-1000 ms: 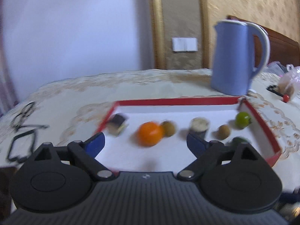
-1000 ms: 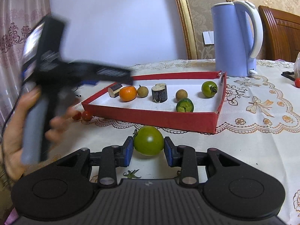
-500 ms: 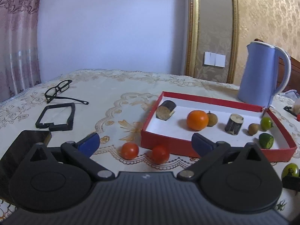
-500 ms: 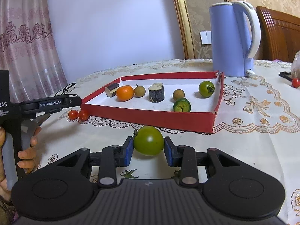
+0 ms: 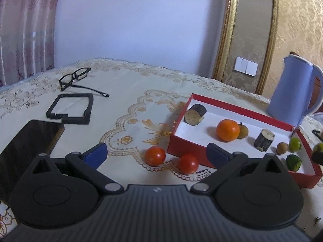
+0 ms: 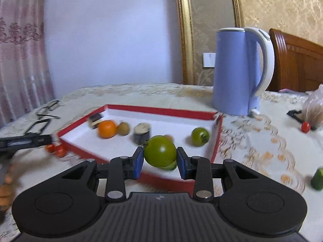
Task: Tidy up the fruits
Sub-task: 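Lower the green tomato into the tray and open the right tool, then grasp a red cherry tomato with the left tool while the right tool grasps another red cherry tomato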
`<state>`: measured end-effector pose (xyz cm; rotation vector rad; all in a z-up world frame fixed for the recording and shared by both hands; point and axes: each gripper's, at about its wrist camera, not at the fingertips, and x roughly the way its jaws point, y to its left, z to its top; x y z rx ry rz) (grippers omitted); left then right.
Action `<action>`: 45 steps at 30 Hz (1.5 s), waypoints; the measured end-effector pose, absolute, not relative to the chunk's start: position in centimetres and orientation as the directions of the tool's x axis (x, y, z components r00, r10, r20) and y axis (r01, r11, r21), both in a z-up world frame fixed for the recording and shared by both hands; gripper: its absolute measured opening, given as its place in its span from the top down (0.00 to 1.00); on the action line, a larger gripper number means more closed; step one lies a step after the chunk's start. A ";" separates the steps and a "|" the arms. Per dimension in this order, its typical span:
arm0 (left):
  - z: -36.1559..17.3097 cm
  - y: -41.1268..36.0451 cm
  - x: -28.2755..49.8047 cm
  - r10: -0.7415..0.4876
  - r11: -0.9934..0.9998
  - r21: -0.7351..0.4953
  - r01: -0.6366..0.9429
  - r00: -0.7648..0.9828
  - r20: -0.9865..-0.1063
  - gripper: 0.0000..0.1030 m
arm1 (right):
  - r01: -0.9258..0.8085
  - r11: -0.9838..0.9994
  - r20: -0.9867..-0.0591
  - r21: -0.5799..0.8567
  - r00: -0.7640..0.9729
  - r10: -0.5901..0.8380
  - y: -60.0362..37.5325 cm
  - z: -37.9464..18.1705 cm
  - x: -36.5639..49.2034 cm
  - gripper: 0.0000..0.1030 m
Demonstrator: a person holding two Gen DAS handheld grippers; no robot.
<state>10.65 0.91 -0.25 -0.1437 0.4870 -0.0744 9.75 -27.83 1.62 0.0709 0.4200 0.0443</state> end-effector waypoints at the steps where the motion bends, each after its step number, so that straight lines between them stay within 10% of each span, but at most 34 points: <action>1: -0.3 1.1 10.7 -0.108 0.985 -0.168 0.032 0.879 -0.465 0.00 | -0.013 0.998 -0.411 0.055 0.911 0.034 -27.8 1.6 10.6 0.67; 17: -0.5 2.9 11.2 -0.127 0.965 -0.262 -0.004 0.867 -0.481 0.00 | 0.168 0.986 -0.413 -0.021 0.896 -0.162 -28.2 1.5 18.6 0.56; 30: 0.5 7.5 11.2 0.072 0.959 -0.225 -0.174 0.914 -0.398 0.00 | -0.376 0.921 -0.469 -0.097 0.834 0.291 -13.6 1.5 12.8 0.58; 45: -0.4 8.5 11.9 0.006 0.944 -0.291 -0.156 0.889 -0.458 0.00 | -0.390 0.915 -0.580 -0.105 0.771 0.262 -7.9 -1.1 16.8 0.69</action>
